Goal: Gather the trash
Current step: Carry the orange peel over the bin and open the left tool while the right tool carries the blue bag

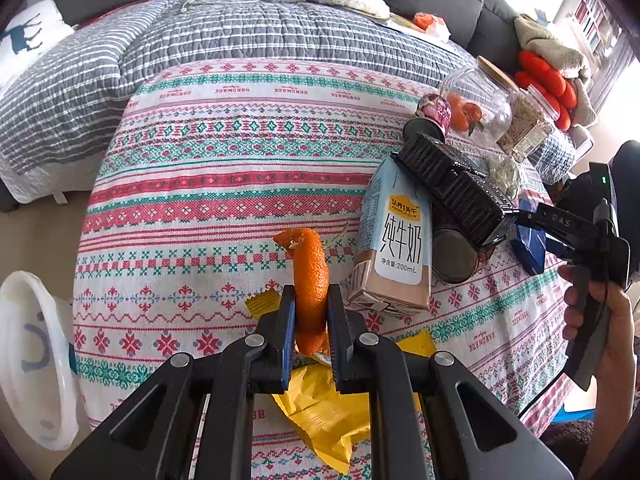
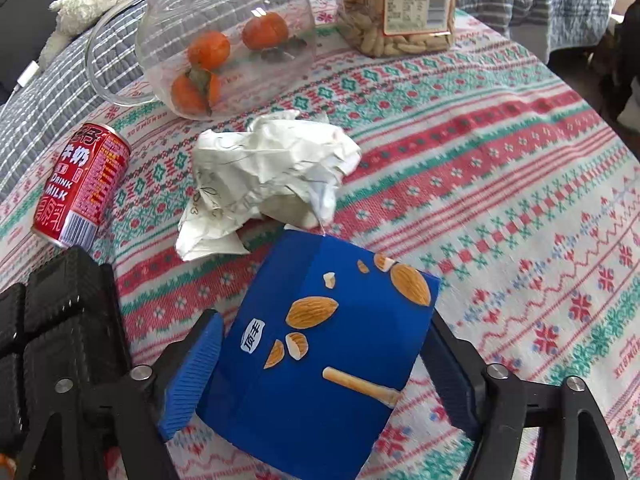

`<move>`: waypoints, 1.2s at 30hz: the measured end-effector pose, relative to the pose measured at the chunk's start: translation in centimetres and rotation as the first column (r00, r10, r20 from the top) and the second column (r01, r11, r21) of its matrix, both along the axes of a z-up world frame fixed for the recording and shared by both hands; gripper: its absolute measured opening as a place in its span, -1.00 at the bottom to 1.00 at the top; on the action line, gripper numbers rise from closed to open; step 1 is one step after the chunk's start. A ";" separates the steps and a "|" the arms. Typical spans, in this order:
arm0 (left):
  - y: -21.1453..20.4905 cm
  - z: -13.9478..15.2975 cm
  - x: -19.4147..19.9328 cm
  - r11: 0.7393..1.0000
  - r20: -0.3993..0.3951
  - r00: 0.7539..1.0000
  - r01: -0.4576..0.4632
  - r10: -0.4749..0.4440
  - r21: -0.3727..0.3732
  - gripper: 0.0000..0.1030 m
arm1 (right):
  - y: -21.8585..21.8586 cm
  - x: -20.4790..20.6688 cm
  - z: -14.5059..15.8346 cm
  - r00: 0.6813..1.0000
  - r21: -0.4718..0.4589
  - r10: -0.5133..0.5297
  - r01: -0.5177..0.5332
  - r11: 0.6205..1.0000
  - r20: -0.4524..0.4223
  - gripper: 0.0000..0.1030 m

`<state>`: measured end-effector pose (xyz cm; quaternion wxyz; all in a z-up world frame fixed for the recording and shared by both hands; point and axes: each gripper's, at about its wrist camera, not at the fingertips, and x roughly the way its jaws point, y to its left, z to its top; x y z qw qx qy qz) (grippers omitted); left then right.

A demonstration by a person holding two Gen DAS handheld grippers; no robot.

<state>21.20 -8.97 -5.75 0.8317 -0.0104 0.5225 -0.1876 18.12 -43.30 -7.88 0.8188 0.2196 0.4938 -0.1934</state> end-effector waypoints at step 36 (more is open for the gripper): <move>14.6 3.8 -4.5 0.975 0.080 0.972 -0.219 0.221 -0.027 -0.70 | 17.1 -3.9 8.7 0.918 -0.083 0.376 -0.368 0.926 0.128 0.58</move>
